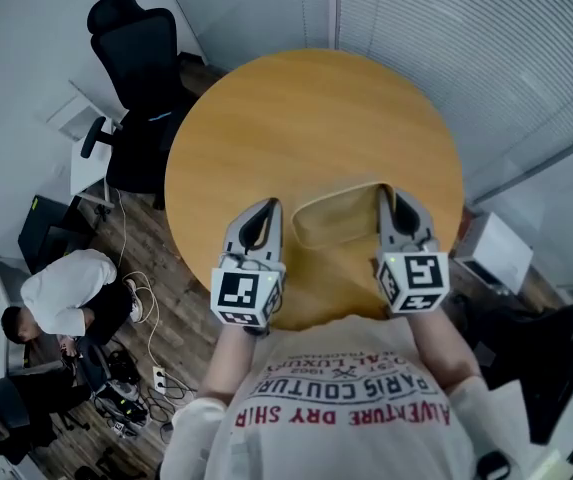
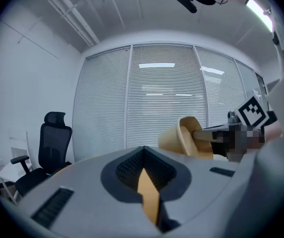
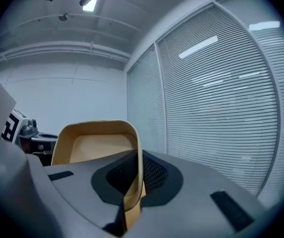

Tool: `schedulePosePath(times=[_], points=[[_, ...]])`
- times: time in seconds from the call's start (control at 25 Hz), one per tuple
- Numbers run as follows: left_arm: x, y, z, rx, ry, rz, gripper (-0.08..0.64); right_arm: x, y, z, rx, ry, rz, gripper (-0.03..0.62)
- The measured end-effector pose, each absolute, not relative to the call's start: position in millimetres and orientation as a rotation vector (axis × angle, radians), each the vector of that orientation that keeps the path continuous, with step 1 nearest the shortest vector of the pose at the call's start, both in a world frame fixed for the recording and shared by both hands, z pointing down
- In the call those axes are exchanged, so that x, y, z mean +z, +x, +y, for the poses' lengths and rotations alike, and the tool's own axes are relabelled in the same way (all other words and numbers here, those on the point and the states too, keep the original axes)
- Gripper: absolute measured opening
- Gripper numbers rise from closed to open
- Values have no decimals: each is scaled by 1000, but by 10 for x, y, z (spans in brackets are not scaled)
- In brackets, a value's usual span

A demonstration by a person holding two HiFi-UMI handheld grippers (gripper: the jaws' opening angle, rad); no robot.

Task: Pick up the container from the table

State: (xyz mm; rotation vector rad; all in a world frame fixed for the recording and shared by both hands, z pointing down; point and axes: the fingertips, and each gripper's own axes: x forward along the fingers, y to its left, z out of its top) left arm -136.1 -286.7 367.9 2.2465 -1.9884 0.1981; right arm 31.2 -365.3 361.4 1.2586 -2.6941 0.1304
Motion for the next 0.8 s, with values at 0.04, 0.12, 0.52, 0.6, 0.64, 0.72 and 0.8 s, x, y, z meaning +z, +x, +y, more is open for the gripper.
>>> schedulePosePath(times=[0.04,0.12,0.52,0.6,0.64,0.72,0.8], points=[[3641,-1355,-2869,191,2253,-1996,0,3577,316,-3637,105,1265,-2706,3],[3589,-1347,-2855,170,2258,-2007,0,3521,334,-3608,53,1288,-2718,3],[3571,-1292,-2765,137,2251,-2001,0,3656,436,-3571,82,1346,-2651,3],[3576,-1303,-2748,135,2248,-2009,0,3714,448,-3567,102,1355,-2642,3],[3577,-1306,-2745,134,2246,-2014,0,3731,455,-3567,108,1357,-2640,3],[3569,-1319,-2741,134,2240,-2025,0,3736,456,-3566,114,1355,-2641,3],[3561,-1347,-2734,137,2230,-2035,0,3744,449,-3564,149,1350,-2646,3]])
